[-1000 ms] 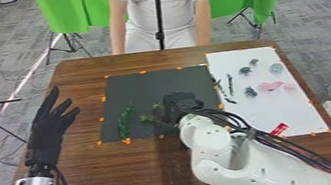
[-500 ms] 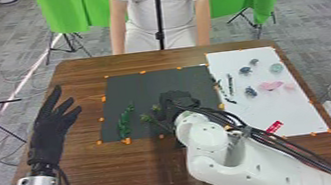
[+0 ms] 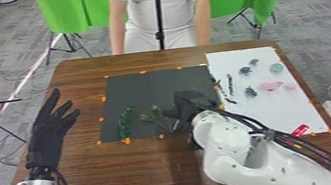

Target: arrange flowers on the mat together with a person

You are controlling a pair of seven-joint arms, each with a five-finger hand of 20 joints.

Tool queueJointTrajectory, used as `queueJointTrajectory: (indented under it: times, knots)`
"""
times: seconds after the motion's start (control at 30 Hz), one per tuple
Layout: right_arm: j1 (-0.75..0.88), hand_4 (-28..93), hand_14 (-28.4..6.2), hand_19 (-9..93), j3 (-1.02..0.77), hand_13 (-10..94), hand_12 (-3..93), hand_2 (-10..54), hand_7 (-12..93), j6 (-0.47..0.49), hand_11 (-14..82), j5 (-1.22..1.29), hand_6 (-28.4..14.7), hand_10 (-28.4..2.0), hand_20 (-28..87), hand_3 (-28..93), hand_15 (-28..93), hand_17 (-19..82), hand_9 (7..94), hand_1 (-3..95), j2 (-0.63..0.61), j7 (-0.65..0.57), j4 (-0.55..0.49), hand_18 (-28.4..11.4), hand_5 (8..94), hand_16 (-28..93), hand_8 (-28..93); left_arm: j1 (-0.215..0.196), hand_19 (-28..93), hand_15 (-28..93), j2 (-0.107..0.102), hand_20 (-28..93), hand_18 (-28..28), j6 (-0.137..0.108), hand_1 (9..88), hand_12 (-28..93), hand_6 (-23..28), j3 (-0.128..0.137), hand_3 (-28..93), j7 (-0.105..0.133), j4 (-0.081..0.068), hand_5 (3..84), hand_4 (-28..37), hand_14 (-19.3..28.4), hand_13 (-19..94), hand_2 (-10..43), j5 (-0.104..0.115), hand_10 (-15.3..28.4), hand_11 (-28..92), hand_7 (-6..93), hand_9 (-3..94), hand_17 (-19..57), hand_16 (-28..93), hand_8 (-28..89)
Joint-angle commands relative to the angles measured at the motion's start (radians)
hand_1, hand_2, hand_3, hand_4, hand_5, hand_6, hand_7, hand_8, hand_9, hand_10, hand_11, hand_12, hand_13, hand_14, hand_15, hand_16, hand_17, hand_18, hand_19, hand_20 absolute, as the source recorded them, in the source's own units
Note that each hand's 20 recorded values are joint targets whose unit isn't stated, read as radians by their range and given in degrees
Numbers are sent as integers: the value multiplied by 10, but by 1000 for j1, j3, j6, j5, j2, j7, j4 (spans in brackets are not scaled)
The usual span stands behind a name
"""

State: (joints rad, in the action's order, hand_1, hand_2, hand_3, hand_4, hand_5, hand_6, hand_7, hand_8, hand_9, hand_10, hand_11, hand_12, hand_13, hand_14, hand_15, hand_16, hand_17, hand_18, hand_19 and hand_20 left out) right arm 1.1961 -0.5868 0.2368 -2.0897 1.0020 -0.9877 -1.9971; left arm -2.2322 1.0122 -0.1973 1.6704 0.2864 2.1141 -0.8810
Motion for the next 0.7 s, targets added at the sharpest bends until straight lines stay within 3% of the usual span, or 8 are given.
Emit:
queueJointTrajectory:
  times: [0.03,0.7]
  knots:
    - [-5,-144,-165,827,19,715,251,130,117,24,450,15,-29,-151,250,525,769,246,854,287,-6,-10,36,-275,808,211,-105,3,477,236,4,8,262,1,228,125,-28,0,769,-4,1,231,-272,192,242,37,-3,124,102,133,283,-101,-5,-104]
    - [-8,-153,-171,813,37,702,249,140,105,52,456,21,-32,-155,266,548,774,235,838,262,59,63,28,-273,783,205,-104,24,476,238,14,8,261,16,232,125,-27,-6,775,-14,-13,231,-264,192,243,37,-6,124,102,134,283,-101,-6,-104]
